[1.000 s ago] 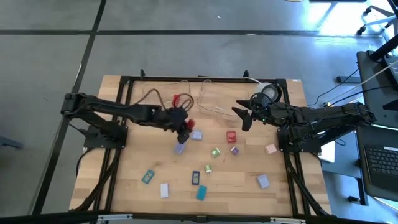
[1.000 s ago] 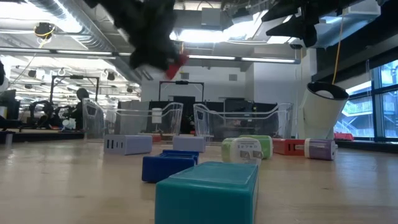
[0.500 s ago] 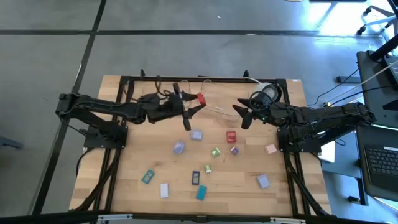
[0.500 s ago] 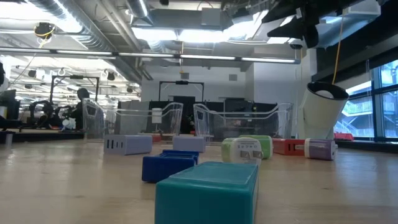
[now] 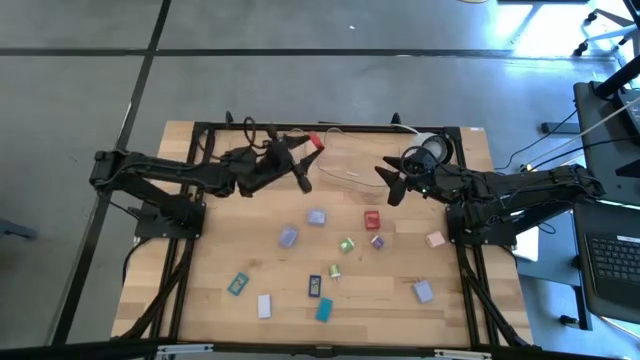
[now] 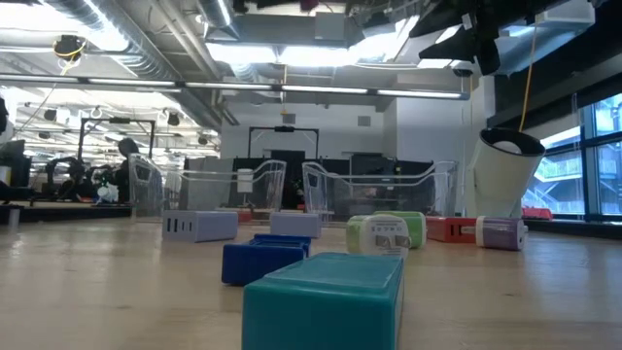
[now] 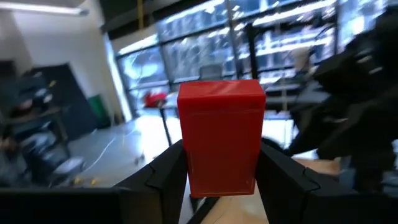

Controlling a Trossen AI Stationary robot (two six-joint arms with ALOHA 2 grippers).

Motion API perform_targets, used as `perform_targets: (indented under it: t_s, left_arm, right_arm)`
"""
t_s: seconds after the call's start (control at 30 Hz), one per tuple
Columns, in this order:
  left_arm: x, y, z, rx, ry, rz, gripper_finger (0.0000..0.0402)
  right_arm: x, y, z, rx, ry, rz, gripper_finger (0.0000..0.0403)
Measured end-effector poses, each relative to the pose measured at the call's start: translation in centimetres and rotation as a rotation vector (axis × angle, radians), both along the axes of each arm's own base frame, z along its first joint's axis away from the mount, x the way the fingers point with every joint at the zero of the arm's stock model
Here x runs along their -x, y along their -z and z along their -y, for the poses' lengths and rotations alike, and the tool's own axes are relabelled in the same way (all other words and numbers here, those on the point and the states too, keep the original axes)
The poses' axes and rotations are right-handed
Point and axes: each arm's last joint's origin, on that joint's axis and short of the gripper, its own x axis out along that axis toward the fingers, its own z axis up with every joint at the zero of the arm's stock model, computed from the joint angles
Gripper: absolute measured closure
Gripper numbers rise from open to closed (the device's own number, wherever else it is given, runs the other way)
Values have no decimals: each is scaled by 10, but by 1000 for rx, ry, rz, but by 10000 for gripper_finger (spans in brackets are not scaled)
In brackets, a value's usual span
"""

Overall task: Pick & Place Office items
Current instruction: Put the red digital timer into the left transparent bin

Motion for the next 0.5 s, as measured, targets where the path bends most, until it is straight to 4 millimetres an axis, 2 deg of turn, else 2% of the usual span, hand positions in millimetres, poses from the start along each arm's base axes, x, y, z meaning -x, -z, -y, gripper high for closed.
perform_targets:
  t_s: [0.1,0.23,0.37,0.5]
  left_arm:
    - [1,10,-15,94,-49,-36,241]
    - [7,27,-40,313,-152,-49,241]
    - [20,45,-66,502,-289,-88,241]
    - [35,62,-87,655,-341,-202,241]
  right_arm:
    - [0,0,0,4,-1,-2,182]
    - [0,0,0,24,-6,-15,182]
    - [0,0,0,28,-7,-17,182]
    - [0,0,0,29,-7,-17,182]
